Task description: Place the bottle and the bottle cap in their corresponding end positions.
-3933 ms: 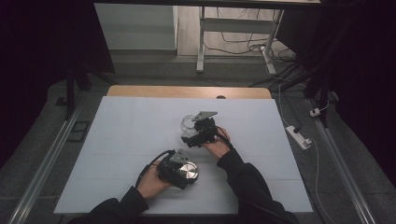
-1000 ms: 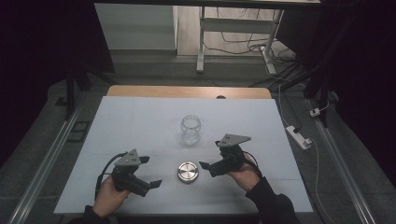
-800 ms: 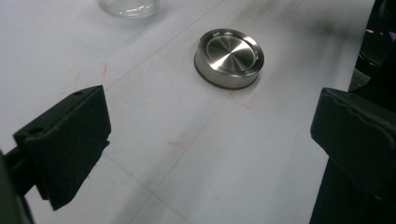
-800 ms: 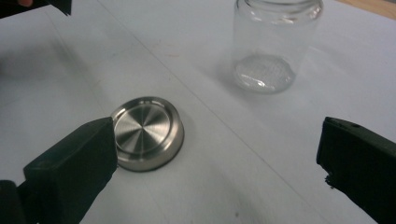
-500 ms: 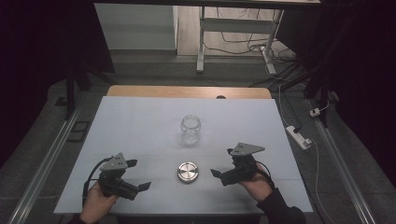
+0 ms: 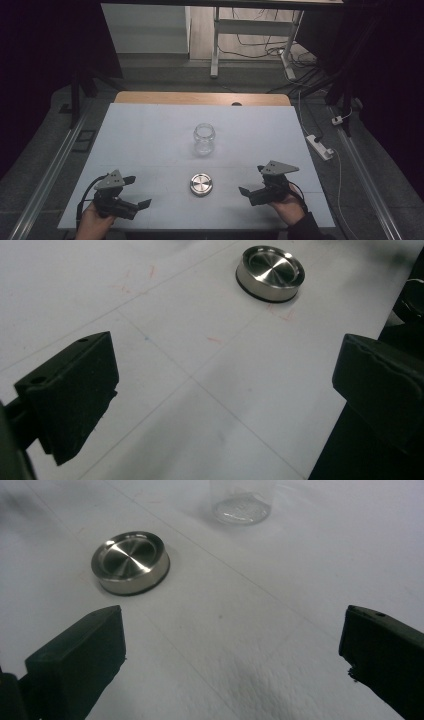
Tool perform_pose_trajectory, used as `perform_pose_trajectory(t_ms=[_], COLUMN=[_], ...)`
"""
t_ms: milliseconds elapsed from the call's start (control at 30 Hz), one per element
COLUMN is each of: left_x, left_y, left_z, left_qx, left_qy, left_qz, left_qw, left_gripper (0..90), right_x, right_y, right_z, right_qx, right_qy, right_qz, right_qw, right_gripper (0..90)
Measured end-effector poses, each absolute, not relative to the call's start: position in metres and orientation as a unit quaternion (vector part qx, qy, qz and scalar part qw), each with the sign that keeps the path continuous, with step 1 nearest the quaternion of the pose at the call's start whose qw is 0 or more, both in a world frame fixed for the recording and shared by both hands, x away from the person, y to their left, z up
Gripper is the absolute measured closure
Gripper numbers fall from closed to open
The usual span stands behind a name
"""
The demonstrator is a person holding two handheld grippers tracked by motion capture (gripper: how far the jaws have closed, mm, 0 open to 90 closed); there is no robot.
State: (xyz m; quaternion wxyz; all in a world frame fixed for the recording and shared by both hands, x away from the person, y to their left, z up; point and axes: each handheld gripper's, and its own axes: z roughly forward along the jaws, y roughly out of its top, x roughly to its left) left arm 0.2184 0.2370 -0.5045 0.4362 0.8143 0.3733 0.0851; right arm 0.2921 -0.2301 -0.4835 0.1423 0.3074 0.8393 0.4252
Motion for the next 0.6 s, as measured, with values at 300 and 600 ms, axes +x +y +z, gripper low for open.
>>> perform_pose_trajectory(t_ms=[300,600], left_x=[0.207,0.197], left_y=[0.248,0.261], left_z=[-0.508,-0.511], left_qx=[0.808,0.8], left_qy=[0.389,0.406], left_qz=[0.09,0.097], left_qw=[0.432,0.431], left_gripper=[0.0,0.0], right_x=[0.279,0.265], right_y=[-0.255,-0.281], right_z=[-0.489,-0.493], right_qx=[0.335,0.365], right_qy=[0.831,0.821], right_qz=[0.418,0.41], right_qw=[0.149,0.157], right_gripper=[0.0,0.0])
